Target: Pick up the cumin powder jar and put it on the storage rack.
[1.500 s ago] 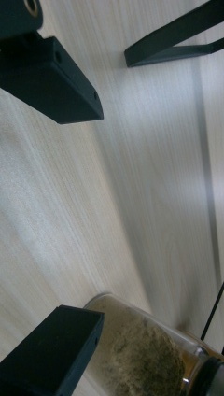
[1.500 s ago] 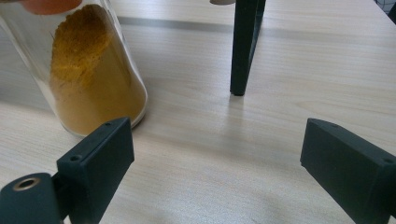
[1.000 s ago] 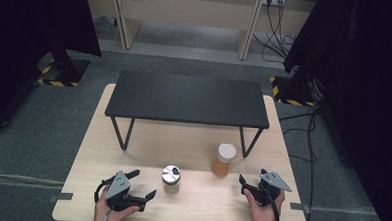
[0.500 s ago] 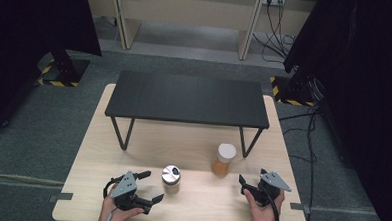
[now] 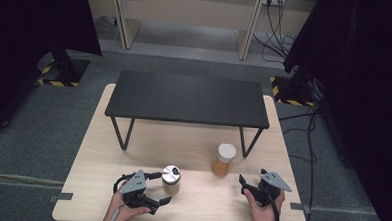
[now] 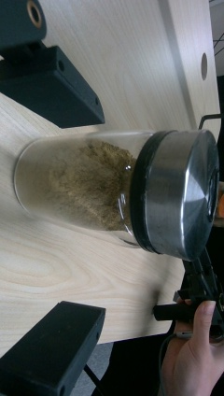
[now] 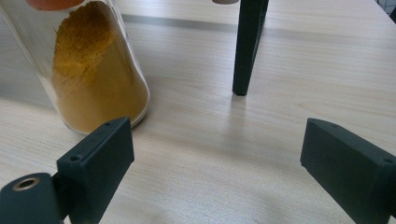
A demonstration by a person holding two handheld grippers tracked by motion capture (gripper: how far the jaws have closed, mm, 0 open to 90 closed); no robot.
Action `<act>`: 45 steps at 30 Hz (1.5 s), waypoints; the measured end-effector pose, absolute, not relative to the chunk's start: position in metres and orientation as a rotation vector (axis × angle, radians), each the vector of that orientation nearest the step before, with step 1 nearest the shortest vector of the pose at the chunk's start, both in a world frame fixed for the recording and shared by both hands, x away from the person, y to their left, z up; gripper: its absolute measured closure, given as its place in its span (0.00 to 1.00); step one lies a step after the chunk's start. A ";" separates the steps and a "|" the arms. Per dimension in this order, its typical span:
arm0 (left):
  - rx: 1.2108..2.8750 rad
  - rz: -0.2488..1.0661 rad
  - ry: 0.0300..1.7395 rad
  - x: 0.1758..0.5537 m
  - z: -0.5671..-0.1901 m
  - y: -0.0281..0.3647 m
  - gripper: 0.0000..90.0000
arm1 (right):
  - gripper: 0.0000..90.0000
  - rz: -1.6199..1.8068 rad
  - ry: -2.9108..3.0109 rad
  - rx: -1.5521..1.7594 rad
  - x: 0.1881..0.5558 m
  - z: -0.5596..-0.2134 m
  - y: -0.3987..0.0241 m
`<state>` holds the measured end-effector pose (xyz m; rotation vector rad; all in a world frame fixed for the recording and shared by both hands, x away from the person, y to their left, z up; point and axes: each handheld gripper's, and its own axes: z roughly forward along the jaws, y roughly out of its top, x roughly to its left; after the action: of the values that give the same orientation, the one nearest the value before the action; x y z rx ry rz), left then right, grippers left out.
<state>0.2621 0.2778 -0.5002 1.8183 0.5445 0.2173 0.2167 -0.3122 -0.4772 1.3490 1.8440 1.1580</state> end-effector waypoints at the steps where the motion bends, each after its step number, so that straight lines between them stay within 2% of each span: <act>1: 1.822 0.219 0.542 0.263 -0.500 0.277 0.08 | 0.11 1.157 1.845 1.347 0.217 -0.477 -0.312; 30: 1.877 0.266 0.570 0.277 -0.492 0.246 0.08 | 0.11 1.148 1.859 1.347 0.219 -0.476 -0.311; 32: 1.873 0.276 0.588 0.276 -0.492 0.245 0.09 | 0.11 1.151 1.858 1.348 0.219 -0.476 -0.312; 37: 1.873 0.303 0.607 0.274 -0.491 0.243 0.21 | 0.11 1.150 1.861 1.346 0.219 -0.476 -0.312; 45: 1.895 0.286 0.605 0.278 -0.489 0.240 0.28 | 0.11 1.153 1.861 1.351 0.219 -0.476 -0.313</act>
<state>0.2777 0.2400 -0.4886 1.8947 0.6046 0.2858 0.2192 -0.3126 -0.4758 1.3506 1.8611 1.1535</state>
